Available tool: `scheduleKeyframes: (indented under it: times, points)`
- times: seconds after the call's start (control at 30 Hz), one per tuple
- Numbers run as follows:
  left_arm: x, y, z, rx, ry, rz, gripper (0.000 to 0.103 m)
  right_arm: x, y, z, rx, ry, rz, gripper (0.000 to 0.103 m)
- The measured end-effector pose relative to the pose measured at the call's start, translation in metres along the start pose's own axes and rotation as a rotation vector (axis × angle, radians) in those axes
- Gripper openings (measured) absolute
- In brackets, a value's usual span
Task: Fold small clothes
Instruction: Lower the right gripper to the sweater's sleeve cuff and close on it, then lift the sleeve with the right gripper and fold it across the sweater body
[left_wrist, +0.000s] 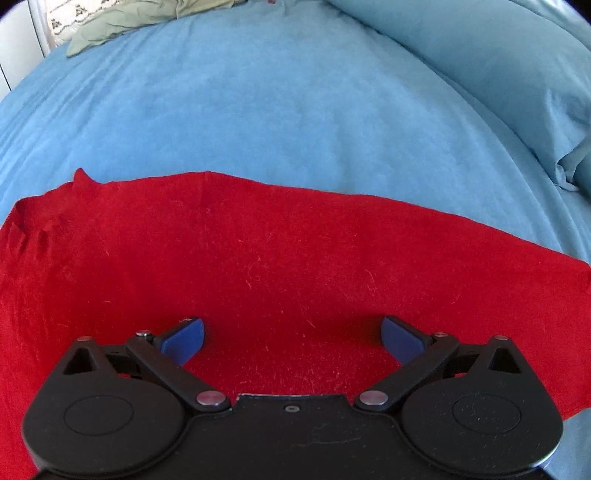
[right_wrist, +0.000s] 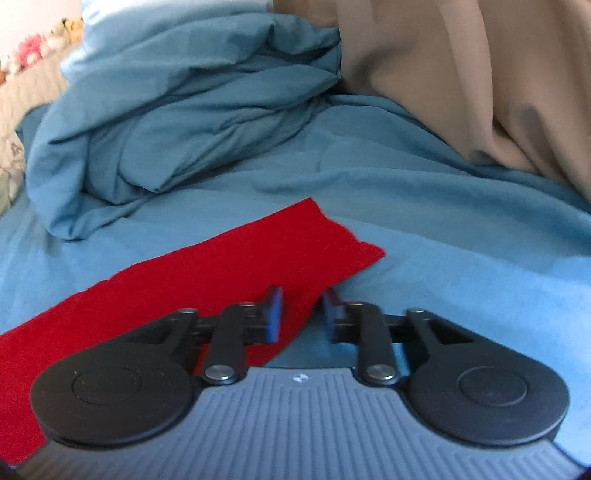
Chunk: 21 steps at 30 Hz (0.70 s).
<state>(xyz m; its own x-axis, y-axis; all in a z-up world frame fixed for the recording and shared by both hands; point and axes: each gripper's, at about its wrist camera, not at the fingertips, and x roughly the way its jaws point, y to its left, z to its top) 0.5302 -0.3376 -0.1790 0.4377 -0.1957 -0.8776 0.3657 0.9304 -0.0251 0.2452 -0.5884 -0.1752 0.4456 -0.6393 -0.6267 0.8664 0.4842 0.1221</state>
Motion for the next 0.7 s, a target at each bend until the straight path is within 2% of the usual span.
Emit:
scheduleKeyframes:
  times: [0.03,0.07,0.17,0.3,0.4,0.5,0.6,0.7]
  points:
    - [0.000,0.002,0.000,0.012,0.006,-0.010,0.103,-0.001,0.004,0.003,-0.022,0.012,-0.007,0.022]
    - [0.000,0.005,0.002,0.017,0.011,-0.023,0.103,-0.002,0.008,0.005,-0.040,0.021,-0.010,0.020]
    - [-0.010,0.023,0.007,0.011,0.010,-0.060,0.102,-0.017,0.024,0.016,-0.063,0.012,0.013,0.020]
    - [-0.047,0.068,0.015,-0.028,-0.064,-0.055,0.102,-0.053,0.063,0.041,-0.021,-0.028,0.120,0.020]
    - [-0.081,0.118,0.017,-0.065,-0.110,-0.020,0.103,-0.092,0.112,0.057,0.007,-0.059,0.254,0.020]
    - [-0.108,0.175,0.014,-0.100,-0.142,0.034,0.103,-0.132,0.178,0.059,0.001,-0.066,0.430,0.020]
    - [-0.124,0.235,0.008,-0.154,-0.156,0.070,0.103,-0.166,0.251,0.039,-0.047,-0.023,0.640,0.020]
    - [-0.134,0.287,-0.009,-0.224,-0.178,0.115,0.103,-0.192,0.324,-0.011,-0.175,0.033,0.823,0.020]
